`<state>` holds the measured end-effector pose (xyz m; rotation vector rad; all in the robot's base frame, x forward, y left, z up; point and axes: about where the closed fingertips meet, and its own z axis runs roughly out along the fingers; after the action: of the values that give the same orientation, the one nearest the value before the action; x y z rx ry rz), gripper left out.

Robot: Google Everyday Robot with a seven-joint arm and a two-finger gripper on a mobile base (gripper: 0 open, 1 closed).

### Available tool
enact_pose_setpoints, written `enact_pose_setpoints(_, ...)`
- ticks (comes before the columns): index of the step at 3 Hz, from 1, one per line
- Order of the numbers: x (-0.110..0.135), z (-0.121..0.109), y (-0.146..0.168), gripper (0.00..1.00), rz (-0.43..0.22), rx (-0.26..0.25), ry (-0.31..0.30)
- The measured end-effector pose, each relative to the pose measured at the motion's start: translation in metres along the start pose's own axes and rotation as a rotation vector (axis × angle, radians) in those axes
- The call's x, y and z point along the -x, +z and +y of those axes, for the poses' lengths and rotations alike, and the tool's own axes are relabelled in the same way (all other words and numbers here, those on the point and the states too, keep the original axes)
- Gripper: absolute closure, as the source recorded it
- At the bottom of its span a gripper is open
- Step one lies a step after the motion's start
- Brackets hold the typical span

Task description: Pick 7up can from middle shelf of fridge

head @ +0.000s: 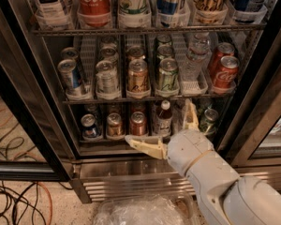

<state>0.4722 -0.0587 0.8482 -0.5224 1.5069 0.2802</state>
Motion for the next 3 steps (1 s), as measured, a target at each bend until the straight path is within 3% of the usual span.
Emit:
enact_pose_setpoints(2, 0.016, 0.073, 0.008, 0.0, -0.059, 0.159, -0.058)
enact_pose_setpoints(3, 0.016, 0.073, 0.008, 0.0, -0.06, 0.161, -0.058)
